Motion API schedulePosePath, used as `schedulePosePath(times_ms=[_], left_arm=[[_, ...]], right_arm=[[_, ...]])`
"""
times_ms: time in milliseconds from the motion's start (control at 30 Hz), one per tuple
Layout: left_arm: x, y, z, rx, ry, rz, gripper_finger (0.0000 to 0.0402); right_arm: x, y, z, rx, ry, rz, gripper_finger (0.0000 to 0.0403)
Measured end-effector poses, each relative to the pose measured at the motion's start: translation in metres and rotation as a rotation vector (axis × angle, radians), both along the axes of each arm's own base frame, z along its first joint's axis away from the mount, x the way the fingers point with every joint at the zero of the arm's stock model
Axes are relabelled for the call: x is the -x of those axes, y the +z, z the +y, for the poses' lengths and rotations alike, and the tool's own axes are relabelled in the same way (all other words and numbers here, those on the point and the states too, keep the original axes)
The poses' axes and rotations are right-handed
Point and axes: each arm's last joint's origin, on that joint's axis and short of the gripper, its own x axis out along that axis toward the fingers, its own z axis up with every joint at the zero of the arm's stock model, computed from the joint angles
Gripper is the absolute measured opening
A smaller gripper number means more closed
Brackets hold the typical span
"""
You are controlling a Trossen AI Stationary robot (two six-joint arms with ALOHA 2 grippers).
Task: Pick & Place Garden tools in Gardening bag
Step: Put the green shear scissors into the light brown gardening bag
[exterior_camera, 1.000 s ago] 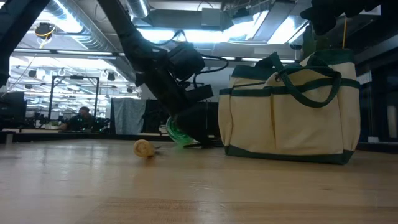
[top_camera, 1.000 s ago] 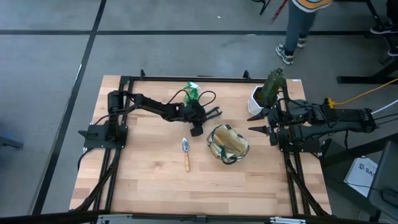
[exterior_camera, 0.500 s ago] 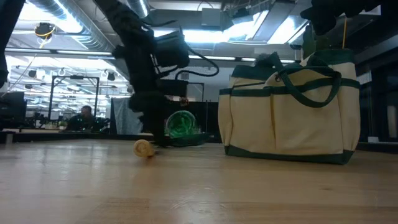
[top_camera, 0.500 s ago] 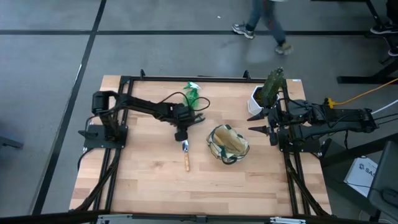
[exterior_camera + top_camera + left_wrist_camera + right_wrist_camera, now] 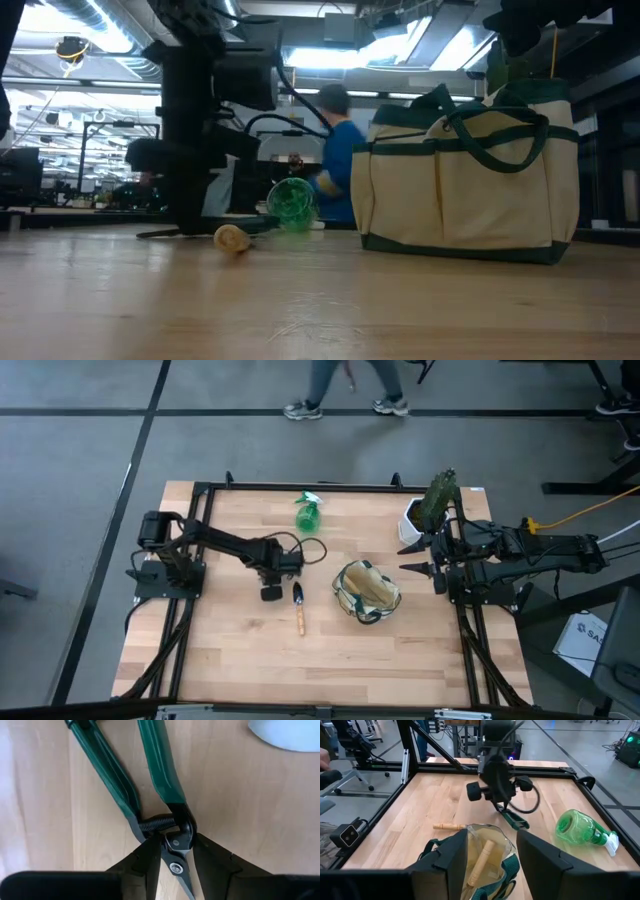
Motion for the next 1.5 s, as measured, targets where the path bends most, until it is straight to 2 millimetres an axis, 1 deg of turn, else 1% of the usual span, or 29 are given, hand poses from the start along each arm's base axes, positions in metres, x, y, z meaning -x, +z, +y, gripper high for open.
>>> schedulePosePath(times_ms=[133, 367, 567, 700, 800, 933, 1133, 1200, 1367, 1500], left_arm=[[0.0, 0.0, -0.01, -0.071, -0.002, -0.011, 0.0122], [0.0, 0.001, -0.021, -0.07, -0.046, -0.018, 0.0168], [0.001, 0.013, -0.023, -0.035, -0.045, -0.072, 0.0213], [-0.004, 0.024, -0.021, -0.061, -0.035, -0.191, 0.0231], [-0.012, 0.03, -0.017, -0.087, -0.024, -0.289, 0.0235], [-0.018, 0.032, -0.009, -0.089, -0.033, -0.345, 0.0233], [-0.019, 0.031, 0.008, -0.002, 0.007, -0.356, 0.0225], [-0.02, 0.03, 0.013, 0.033, 0.029, -0.385, 0.0221], [-0.015, 0.018, 0.022, 0.078, 0.069, -0.417, 0.0209], [-0.006, 0.007, 0.025, 0.086, 0.105, -0.384, 0.02]], right_arm=[[0.0, 0.0, 0.0, 0.0, -0.001, 0.0, 0.0172], [0.0, 0.0, 0.0, 0.0, -0.001, 0.0, 0.0172], [0.0, 0.0, 0.0, 0.0, 0.0, 0.0, 0.0172], [0.0, 0.0, 0.0, 0.0, 0.0, 0.001, 0.0172], [0.0, 0.0, 0.0, 0.0, 0.0, 0.0, 0.0172], [0.0, 0.0, 0.0, 0.0, -0.001, 0.0, 0.0172], [0.0, 0.0, 0.0, 0.0, -0.001, 0.001, 0.0172], [0.0, 0.0, 0.0, 0.0, -0.001, 0.0, 0.0172], [0.0, 0.0, 0.0, 0.0, -0.001, 0.001, 0.0172], [0.0, 0.0, 0.0, 0.0, -0.001, 0.001, 0.0172]])
